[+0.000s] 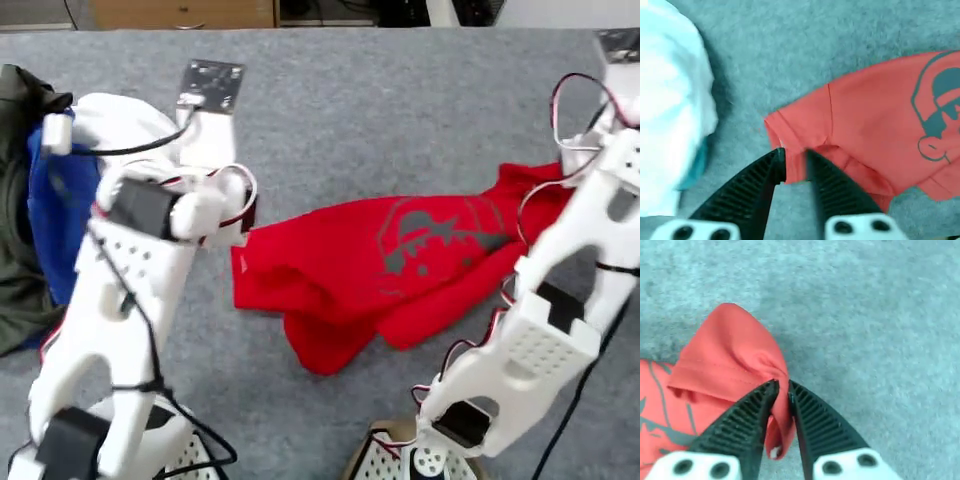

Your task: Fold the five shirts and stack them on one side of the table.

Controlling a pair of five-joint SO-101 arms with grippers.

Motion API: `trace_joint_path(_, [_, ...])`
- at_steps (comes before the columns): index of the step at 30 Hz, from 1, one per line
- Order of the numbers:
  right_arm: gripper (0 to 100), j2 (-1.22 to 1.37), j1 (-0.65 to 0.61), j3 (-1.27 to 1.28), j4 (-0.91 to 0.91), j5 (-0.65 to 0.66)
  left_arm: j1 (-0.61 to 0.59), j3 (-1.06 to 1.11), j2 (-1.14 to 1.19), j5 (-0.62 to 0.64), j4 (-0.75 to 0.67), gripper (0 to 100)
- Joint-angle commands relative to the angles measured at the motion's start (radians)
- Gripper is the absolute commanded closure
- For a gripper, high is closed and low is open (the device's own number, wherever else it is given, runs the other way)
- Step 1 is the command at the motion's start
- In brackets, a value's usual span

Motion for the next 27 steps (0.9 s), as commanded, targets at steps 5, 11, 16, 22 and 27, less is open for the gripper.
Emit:
trace_joint_path(5, [99.6,-0.013,0.076,0.160,-0.075,-0.015,0.106,-0.186,0.295,0.167,-0.078,78])
trace_joint_path(11, [99.6,0.094,0.102,0.470,-0.293,-0.054,0.164,-0.400,0.636,0.169,-0.083,78])
trace_joint_path(16, [99.6,0.094,0.117,0.608,-0.388,-0.057,0.160,-0.525,0.863,0.170,-0.066,78])
trace_joint_path(22, [99.6,0.094,0.119,0.634,-0.402,-0.051,0.187,-0.614,1.013,0.161,-0.028,88])
trace_joint_path(27, [99.5,0.091,0.116,0.633,-0.400,-0.051,0.186,-0.681,1.058,0.149,-0.025,98])
